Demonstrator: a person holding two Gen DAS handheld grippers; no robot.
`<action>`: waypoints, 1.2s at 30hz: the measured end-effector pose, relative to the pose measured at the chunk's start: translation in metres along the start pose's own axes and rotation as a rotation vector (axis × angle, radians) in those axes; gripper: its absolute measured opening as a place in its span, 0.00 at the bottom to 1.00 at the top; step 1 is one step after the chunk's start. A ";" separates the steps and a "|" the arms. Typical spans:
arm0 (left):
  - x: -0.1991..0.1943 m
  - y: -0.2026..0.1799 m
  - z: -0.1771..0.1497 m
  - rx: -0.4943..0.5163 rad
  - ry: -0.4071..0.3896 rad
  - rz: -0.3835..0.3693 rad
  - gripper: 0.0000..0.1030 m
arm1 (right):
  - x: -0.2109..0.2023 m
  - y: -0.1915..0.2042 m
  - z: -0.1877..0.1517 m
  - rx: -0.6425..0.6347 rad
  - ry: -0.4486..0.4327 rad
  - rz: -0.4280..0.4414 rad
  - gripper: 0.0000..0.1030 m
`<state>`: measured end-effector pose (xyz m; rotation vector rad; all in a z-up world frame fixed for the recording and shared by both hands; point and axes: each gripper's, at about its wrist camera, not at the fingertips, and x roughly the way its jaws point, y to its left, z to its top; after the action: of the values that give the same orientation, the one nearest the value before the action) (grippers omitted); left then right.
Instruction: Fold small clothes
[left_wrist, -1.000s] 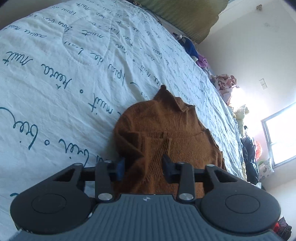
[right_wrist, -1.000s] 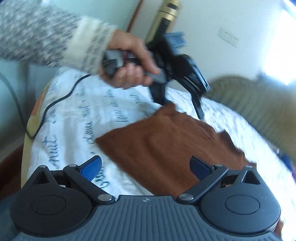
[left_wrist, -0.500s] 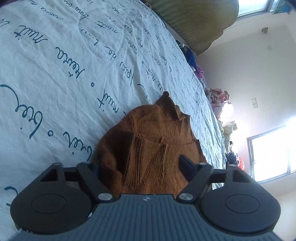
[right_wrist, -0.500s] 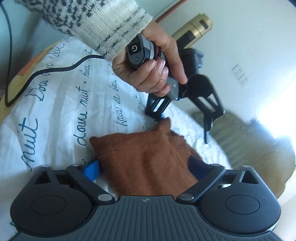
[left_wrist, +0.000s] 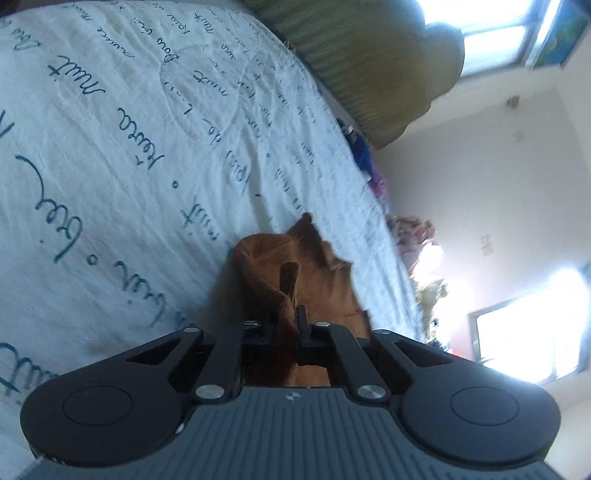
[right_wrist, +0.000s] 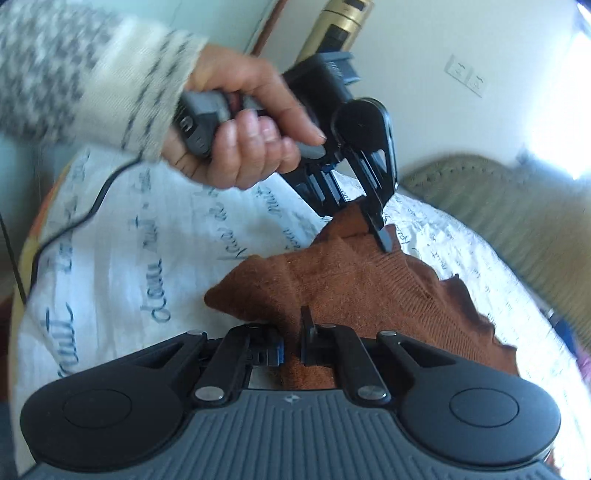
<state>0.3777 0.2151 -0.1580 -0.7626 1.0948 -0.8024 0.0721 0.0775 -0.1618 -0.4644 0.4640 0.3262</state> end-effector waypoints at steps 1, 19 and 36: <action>0.002 -0.003 -0.002 -0.024 -0.019 -0.040 0.05 | -0.003 -0.006 0.001 0.023 -0.008 0.001 0.07; 0.153 -0.126 -0.029 0.053 0.112 -0.013 0.05 | -0.057 -0.168 -0.085 0.781 -0.118 0.070 0.07; 0.296 -0.212 -0.096 0.281 0.295 0.122 0.05 | -0.081 -0.233 -0.210 1.177 -0.138 0.055 0.07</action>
<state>0.3233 -0.1576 -0.1391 -0.3444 1.2442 -0.9602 0.0228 -0.2398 -0.2065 0.7126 0.4576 0.0938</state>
